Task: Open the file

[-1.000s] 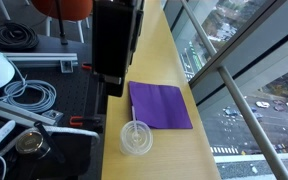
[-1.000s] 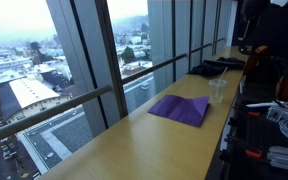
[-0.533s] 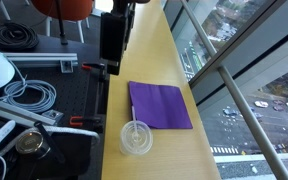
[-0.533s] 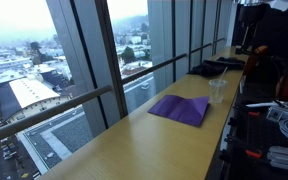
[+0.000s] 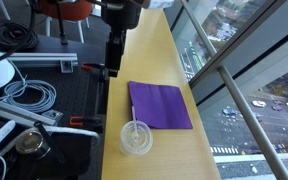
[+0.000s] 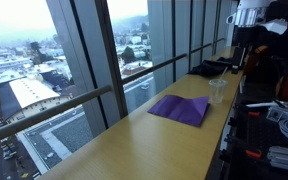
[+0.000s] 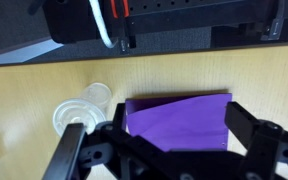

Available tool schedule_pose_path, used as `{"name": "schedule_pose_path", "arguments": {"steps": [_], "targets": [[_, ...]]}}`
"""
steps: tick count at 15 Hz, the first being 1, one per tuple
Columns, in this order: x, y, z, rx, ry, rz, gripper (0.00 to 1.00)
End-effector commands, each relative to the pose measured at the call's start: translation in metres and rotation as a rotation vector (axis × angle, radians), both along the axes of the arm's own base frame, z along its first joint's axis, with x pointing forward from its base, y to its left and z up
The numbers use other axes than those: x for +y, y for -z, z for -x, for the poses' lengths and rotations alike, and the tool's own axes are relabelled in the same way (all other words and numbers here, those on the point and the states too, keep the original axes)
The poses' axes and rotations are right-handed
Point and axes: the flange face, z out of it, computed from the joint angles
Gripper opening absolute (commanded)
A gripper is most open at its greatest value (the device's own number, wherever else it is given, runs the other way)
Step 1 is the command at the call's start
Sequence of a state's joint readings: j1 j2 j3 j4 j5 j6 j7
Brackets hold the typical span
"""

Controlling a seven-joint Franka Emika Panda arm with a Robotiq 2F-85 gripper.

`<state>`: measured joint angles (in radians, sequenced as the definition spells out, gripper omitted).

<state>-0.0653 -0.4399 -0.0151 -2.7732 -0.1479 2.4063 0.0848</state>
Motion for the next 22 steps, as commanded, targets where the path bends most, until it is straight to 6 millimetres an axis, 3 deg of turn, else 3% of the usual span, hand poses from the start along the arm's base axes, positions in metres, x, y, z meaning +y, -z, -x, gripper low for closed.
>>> {"name": "schedule_pose_path", "arguments": {"steps": [1, 6, 9, 17, 22], "targets": [[0.004, 0.04, -0.011, 0.011, -0.033, 0.005, 1.0], [-0.006, 0.087, -0.028, 0.067, -0.046, 0.004, 1.0], [-0.019, 0.099, -0.047, 0.08, -0.053, 0.019, 1.0], [-0.059, 0.107, -0.101, 0.032, -0.065, 0.092, 1.0], [-0.059, 0.107, -0.122, 0.022, -0.059, 0.091, 1.0]]}}
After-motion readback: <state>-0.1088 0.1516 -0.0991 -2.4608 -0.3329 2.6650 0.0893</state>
